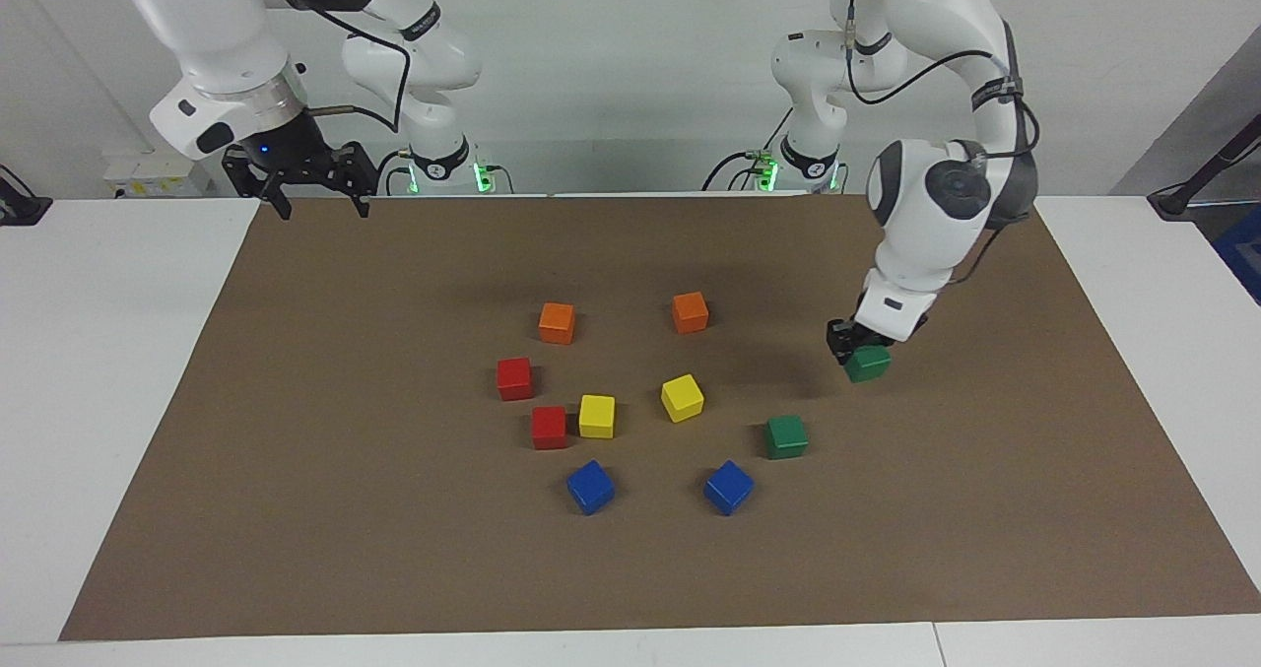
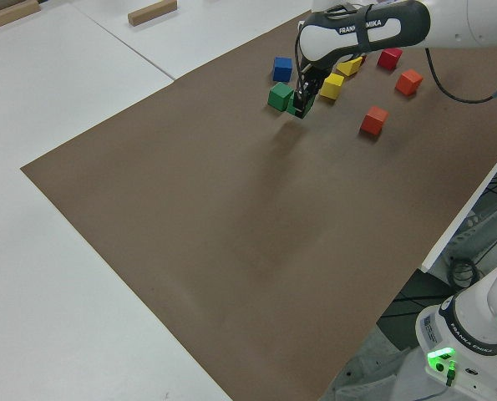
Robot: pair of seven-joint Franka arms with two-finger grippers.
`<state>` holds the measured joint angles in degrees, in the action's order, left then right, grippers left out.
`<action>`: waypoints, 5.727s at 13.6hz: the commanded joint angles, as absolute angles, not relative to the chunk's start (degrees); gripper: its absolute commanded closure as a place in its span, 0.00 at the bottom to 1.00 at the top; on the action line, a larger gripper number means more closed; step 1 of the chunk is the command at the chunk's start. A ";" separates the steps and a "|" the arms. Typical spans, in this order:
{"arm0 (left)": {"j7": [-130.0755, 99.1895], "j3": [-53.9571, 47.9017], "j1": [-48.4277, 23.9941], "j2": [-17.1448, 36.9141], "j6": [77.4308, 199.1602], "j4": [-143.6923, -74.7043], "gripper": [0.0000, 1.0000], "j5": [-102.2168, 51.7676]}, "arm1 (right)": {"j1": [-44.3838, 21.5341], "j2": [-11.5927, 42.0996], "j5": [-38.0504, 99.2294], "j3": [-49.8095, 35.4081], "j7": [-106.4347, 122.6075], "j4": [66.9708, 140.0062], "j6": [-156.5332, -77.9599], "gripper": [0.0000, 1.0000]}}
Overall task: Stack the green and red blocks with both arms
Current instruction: 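Carry the green cube with the left gripper toward the table edge, then lower the green cube with the left gripper while the right gripper grasps red, then reach the other green cube while the right gripper lifts the red cube, then grasp the second green cube with the left gripper while the right gripper lowers red, then carry the green cube beside the first while the right gripper releases red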
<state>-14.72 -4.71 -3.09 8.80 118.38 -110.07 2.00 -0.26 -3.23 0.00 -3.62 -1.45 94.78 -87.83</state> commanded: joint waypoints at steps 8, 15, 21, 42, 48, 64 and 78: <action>11.76 -5.27 17.13 5.71 128.41 -122.87 1.00 2.37 | -9.84 -1.41 1.14 -4.31 -12.12 113.82 -110.48 0.00; 12.22 -5.19 19.33 6.42 134.81 -127.96 1.00 2.37 | -13.80 6.75 1.14 -4.31 -19.77 119.71 -125.84 0.00; 12.57 -5.19 19.34 8.08 136.31 -128.32 1.00 2.37 | -14.68 11.51 1.14 -4.22 -20.21 118.92 -132.63 0.00; -3.77 -5.01 -2.43 18.79 112.78 -92.05 0.00 -1.31 | -2.33 18.64 -1.93 -3.52 -0.70 94.84 -109.16 1.00; -10.36 -4.92 -10.45 29.26 112.49 -81.12 0.00 -1.50 | 11.68 15.65 -2.02 -3.52 9.85 102.37 -113.54 1.00; -15.20 -4.66 -16.87 31.90 132.02 -94.40 0.38 1.93 | 10.11 15.82 -2.11 -3.52 6.50 115.66 -133.23 1.00; 0.22 -4.92 -2.30 17.94 108.30 -92.81 1.00 2.20 | 8.97 14.07 -4.65 -3.52 7.03 111.03 -125.11 0.00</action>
